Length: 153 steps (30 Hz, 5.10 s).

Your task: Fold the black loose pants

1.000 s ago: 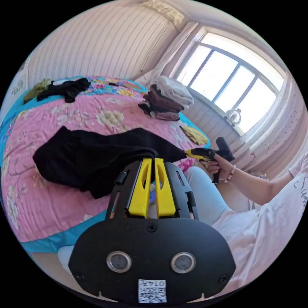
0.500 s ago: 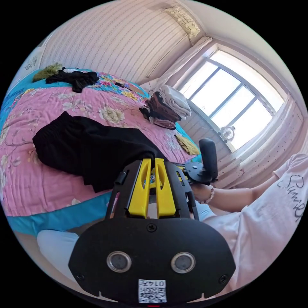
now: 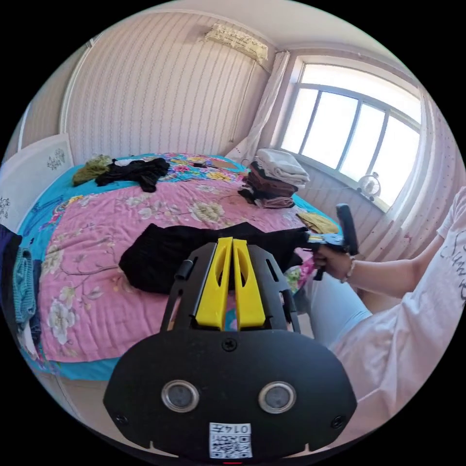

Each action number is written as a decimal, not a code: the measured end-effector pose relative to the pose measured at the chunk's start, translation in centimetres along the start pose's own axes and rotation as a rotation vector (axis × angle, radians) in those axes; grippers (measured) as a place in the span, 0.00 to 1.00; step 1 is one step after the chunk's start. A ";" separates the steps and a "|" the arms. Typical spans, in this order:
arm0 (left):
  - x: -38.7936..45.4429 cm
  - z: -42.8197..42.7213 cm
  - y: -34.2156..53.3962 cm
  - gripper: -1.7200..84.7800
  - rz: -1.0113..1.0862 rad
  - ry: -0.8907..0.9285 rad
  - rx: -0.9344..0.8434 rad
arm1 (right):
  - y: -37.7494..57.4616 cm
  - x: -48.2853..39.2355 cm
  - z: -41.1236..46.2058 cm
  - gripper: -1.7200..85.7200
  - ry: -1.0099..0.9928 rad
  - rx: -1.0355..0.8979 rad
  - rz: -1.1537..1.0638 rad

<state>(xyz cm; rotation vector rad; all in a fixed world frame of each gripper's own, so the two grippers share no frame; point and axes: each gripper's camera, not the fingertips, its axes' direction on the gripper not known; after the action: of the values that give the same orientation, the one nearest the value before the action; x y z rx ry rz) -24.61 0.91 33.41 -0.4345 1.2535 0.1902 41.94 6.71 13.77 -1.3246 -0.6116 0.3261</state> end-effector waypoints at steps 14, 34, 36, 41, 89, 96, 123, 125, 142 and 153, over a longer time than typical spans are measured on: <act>-13.4 12.7 -7.9 0.12 -0.213 -0.262 -0.417 | 0.4 11.1 -21.2 0.09 0.551 0.290 0.289; -16.5 -8.5 13.0 0.01 -0.427 0.062 -0.318 | -0.1 8.1 -23.0 0.25 0.856 -0.020 0.361; -16.7 -9.1 13.1 0.02 -0.402 0.098 -0.337 | -0.4 7.6 -24.1 0.27 0.855 -0.041 0.367; -17.2 -11.9 13.1 0.05 -0.371 0.079 -0.283 | -0.7 7.1 -27.4 0.28 0.876 0.026 0.437; -5.3 -24.6 20.9 0.01 -0.244 0.332 -0.270 | -25.4 -31.8 32.3 0.14 -0.229 -0.843 -0.851; -1.8 -31.1 19.5 0.01 0.072 0.377 -0.041 | -31.2 -24.9 26.6 0.01 -0.392 -0.665 -0.540; -18.5 -40.4 14.2 0.01 -0.184 -0.212 0.348 | -57.8 -34.2 36.0 0.02 -0.413 -0.325 -0.442; -21.1 -38.5 17.2 0.01 -0.284 -0.260 0.227 | -53.5 -34.3 42.7 0.02 -0.450 -0.451 -0.360; -34.9 -29.9 20.4 0.03 -0.480 -0.535 -0.103 | -50.2 -44.0 56.3 0.08 -0.498 -0.597 -0.473; -28.6 -24.0 20.3 0.08 -0.523 -0.514 -0.091 | -36.2 -15.0 37.4 0.10 -0.442 -0.393 -0.256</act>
<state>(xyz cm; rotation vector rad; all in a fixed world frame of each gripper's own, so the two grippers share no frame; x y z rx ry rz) -62.03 12.00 50.28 -0.7246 0.6011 -0.0870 3.72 20.01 49.78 -1.5373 -1.2550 0.2989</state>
